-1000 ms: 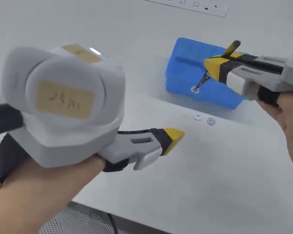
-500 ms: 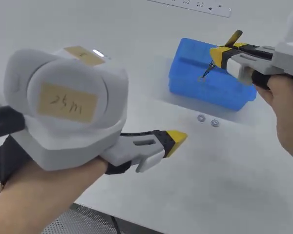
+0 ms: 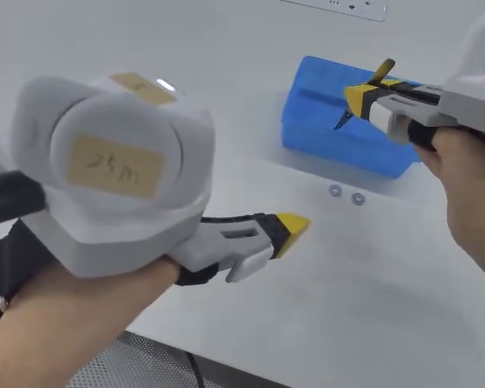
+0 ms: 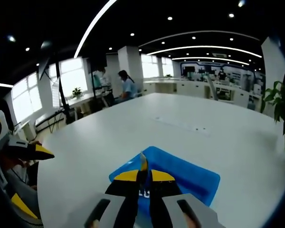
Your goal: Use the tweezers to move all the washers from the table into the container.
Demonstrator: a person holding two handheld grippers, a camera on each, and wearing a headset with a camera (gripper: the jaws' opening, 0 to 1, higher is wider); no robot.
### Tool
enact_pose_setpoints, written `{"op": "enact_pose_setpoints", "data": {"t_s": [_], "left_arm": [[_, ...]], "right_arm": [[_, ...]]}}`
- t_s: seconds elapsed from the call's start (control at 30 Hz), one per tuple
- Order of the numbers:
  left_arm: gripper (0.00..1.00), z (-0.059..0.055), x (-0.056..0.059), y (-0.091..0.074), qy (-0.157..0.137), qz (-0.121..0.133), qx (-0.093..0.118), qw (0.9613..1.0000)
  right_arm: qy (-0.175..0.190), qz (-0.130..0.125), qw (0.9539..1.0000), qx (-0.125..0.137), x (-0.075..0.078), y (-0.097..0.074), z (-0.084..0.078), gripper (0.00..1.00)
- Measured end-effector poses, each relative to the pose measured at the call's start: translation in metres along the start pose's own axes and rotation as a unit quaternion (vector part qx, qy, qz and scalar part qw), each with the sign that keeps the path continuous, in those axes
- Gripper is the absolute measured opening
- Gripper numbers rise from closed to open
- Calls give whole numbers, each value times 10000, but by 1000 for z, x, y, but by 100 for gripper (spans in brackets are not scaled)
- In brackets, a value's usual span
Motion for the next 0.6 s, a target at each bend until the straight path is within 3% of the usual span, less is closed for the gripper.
{"op": "enact_pose_setpoints", "data": {"t_s": [0.33,0.6], "left_arm": [[91,2,0,-1,-9,2,42,10000],[91,2,1,-2,-27,11,69,10000]], "right_arm": [[-210,150,9992,321,-23,-37,14,3],[-186,334,9990,224,-32,-48,6,3]]}}
Point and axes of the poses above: the centre of the closed fingertips' face, and the gripper's own axes: y roughly forward along the fingers, x roughly to its right, z roughly out of its top, the point moved 4 cm from there along -y, roughly backward along the fingers, and after that the axes turned 13 degrees about -x, right-handed, at the moved point
